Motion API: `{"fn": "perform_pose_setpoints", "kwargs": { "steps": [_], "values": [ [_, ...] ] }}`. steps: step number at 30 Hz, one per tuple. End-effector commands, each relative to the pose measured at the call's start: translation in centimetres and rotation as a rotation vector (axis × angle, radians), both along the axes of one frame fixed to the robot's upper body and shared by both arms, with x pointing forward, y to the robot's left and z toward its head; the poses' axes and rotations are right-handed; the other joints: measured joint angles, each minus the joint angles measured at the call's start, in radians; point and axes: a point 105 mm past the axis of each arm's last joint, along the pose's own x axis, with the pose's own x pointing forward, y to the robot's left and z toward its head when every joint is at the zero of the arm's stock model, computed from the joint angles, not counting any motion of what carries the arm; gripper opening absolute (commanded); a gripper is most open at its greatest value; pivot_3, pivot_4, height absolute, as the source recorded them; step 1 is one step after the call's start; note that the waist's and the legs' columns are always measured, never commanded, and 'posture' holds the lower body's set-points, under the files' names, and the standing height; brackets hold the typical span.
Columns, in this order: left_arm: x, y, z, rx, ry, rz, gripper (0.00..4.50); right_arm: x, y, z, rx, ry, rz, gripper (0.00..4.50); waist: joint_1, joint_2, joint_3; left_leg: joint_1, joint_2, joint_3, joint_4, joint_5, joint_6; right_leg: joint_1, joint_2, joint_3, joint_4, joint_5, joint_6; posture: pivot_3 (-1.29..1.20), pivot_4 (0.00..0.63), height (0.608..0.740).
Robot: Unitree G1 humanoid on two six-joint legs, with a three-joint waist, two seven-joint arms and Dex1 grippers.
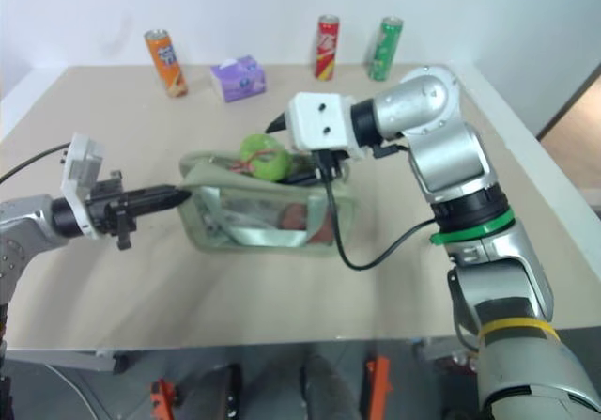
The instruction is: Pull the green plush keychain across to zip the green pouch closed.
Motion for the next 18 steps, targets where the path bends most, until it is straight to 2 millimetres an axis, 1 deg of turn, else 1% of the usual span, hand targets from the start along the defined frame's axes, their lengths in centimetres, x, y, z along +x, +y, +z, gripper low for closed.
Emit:
{"fn": "perform_pose_setpoints", "kwargs": {
  "steps": [1, 3, 4, 5, 6, 7, 8, 14, 17, 18],
  "values": [
    [-0.2, -0.2, 1.2, -0.016, -0.045, -0.013, 0.00, -0.8, 0.3, 1.6, 0.013, -0.025, 0.049, 2.69, 0.000, 0.000, 0.000, 0.000, 0.000, 0.000, 0.000, 0.000, 0.000, 0.000, 0.000, 0.000, 0.000, 0.000, 0.000, 0.00, 0.150, 0.740],
    [-0.2, -0.1, 1.2, -0.016, -0.045, -0.011, 0.00, -0.9, 0.2, 1.7, 0.019, -0.012, 0.050, 2.15, 0.000, 0.000, 0.000, 0.000, 0.000, 0.000, 0.000, 0.000, 0.000, 0.000, 0.000, 0.000, 0.000, 0.000, 0.000, 0.00, 0.150, 0.740],
    [-0.2, -0.1, 1.1, -0.016, -0.045, -0.011, 0.00, -0.9, 0.0, 1.5, 0.010, -0.007, 0.051, 1.41, 0.000, 0.000, 0.000, 0.000, 0.000, 0.000, 0.000, 0.000, 0.000, 0.000, 0.000, 0.000, 0.000, 0.000, 0.000, 0.00, 0.150, 0.740],
    [-0.2, -0.1, 1.1, -0.017, -0.045, -0.010, 0.00, -1.0, -0.1, 1.4, 0.002, 0.001, 0.050, 1.25, 0.000, 0.000, 0.000, 0.000, 0.000, 0.000, 0.000, 0.000, 0.000, 0.000, 0.000, 0.000, 0.000, 0.000, 0.000, 0.00, 0.150, 0.740],
    [-0.2, -0.1, 1.1, -0.017, -0.045, -0.010, 0.00, -1.0, -0.3, 1.3, -0.004, 0.008, 0.051, 0.75, 0.000, 0.000, 0.000, 0.000, 0.000, 0.000, 0.000, 0.000, 0.000, 0.000, 0.000, 0.000, 0.000, 0.000, 0.000, 0.00, 0.150, 0.740],
    [-0.1, -0.2, 1.1, -0.018, -0.044, -0.010, 0.00, -1.1, -0.4, 1.2, -0.008, 0.015, 0.053, 0.50, 0.000, 0.000, 0.000, 0.000, 0.000, 0.000, 0.000, 0.000, 0.000, 0.000, 0.000, 0.000, 0.000, 0.000, 0.000, 0.00, 0.150, 0.740],
    [-0.1, -0.2, 1.1, -0.019, -0.044, -0.010, 0.00, -1.1, -0.4, 1.1, -0.009, 0.018, 0.054, 0.02, 0.000, 0.000, 0.000, 0.000, 0.000, 0.000, 0.000, 0.000, 0.000, 0.000, 0.000, 0.000, 0.000, 0.000, 0.000, 0.00, 0.150, 0.740],
    [-0.1, -0.3, 1.0, -0.021, -0.039, -0.016, 0.00, -0.7, -1.1, 1.5, -0.005, 0.009, 0.016, 0.02, 0.000, 0.000, 0.000, 0.000, 0.000, -0.001, 0.000, 0.000, 0.000, 0.000, 0.000, 0.000, 0.000, 0.000, 0.000, 0.00, 0.150, 0.740],
    [0.0, -0.3, 0.9, -0.021, -0.036, -0.020, 0.00, -0.3, -2.0, 1.7, -0.017, -0.002, -0.016, 0.02, 0.001, 0.000, 0.000, 0.000, 0.000, 0.000, 0.000, 0.000, 0.000, 0.000, 0.000, 0.000, 0.000, 0.000, 0.000, 0.00, 0.150, 0.740],
    [0.0, -0.4, 0.9, -0.021, -0.035, -0.021, 0.00, -0.2, -2.8, 1.7, -0.032, 0.003, -0.043, 0.02, 0.001, 0.000, 0.000, 0.000, 0.000, -0.001, 0.000, 0.000, 0.000, 0.000, 0.000, 0.000, 0.000, 0.000, 0.000, 0.00, 0.150, 0.740]
  ]
}}
